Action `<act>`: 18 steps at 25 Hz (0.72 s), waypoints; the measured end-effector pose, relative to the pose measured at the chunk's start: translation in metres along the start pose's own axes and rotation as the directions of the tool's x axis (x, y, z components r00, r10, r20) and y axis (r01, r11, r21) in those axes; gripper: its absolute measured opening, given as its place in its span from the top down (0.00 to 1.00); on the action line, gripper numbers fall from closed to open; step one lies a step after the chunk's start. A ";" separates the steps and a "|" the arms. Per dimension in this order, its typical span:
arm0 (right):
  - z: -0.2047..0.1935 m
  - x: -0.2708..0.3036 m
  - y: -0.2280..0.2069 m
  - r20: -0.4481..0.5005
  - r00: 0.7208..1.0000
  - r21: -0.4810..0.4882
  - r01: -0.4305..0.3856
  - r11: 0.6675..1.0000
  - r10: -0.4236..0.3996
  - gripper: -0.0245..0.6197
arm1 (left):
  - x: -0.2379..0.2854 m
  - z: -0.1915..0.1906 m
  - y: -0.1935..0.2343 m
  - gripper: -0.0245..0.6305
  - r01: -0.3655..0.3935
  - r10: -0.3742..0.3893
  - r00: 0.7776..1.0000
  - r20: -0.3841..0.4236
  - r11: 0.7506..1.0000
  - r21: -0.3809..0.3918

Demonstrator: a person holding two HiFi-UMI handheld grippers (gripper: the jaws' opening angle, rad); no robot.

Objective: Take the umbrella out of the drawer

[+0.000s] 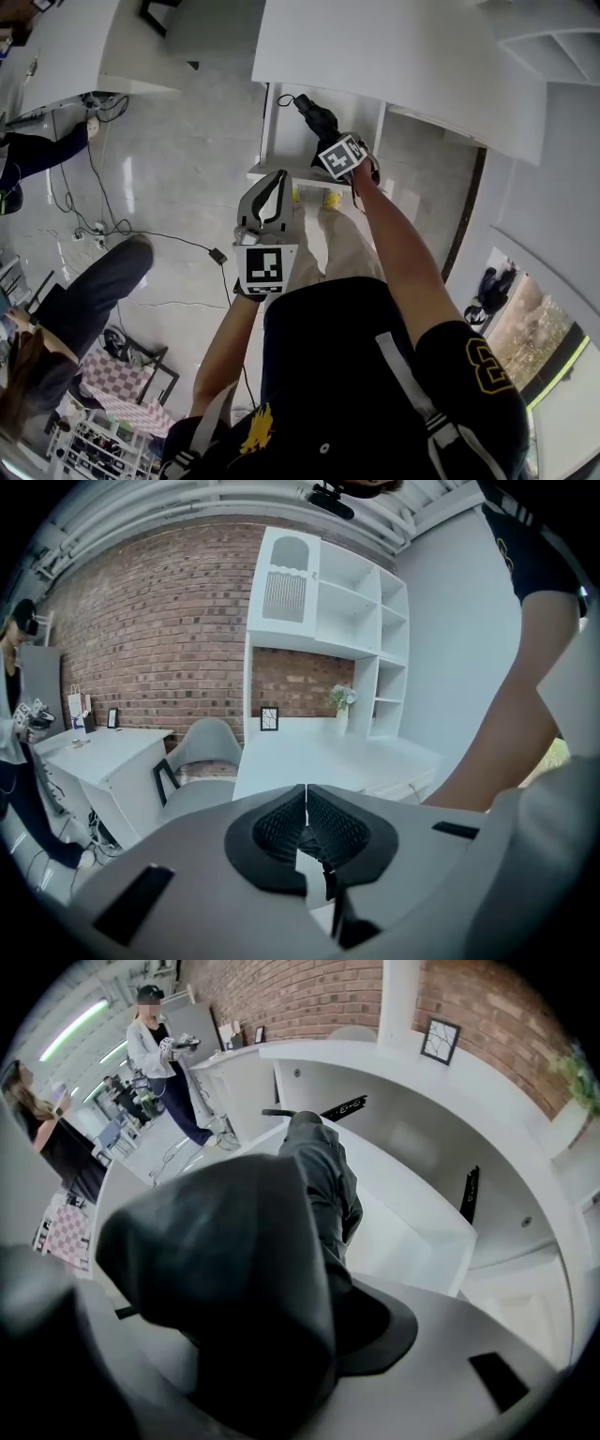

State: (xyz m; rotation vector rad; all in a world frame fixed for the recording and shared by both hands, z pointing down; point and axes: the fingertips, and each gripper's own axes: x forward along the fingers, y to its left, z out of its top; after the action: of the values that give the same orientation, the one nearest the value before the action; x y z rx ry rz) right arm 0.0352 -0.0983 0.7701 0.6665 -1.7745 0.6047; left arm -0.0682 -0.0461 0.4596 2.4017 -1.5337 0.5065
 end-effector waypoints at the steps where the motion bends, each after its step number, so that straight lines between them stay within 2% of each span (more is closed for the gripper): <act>1: 0.001 -0.005 -0.002 0.009 1.000 0.025 0.005 1.000 -0.006 0.53 | 0.000 0.004 -0.001 0.93 0.003 -0.003 1.000 0.005 1.000 0.005; 5: 0.005 -0.026 -0.004 0.030 0.999 0.061 0.024 0.998 -0.026 0.54 | -0.004 0.017 -0.007 0.93 0.015 -0.015 1.000 0.022 1.000 0.011; 11: 0.003 -0.050 -0.001 0.033 0.998 0.037 0.043 0.998 -0.045 0.54 | -0.010 0.041 -0.022 0.93 0.049 -0.051 0.997 0.058 0.998 0.037; 18: 0.009 -0.076 0.002 0.041 0.999 -0.009 0.034 0.999 -0.034 0.54 | -0.010 0.057 -0.020 0.93 0.032 -0.034 0.996 0.079 0.999 0.034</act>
State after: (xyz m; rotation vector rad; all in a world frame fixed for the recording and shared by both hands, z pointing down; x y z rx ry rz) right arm 0.0471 -0.0924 0.6943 0.7059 -1.7996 0.5626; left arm -0.0447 -0.0512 0.4034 2.4953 -1.5258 0.4374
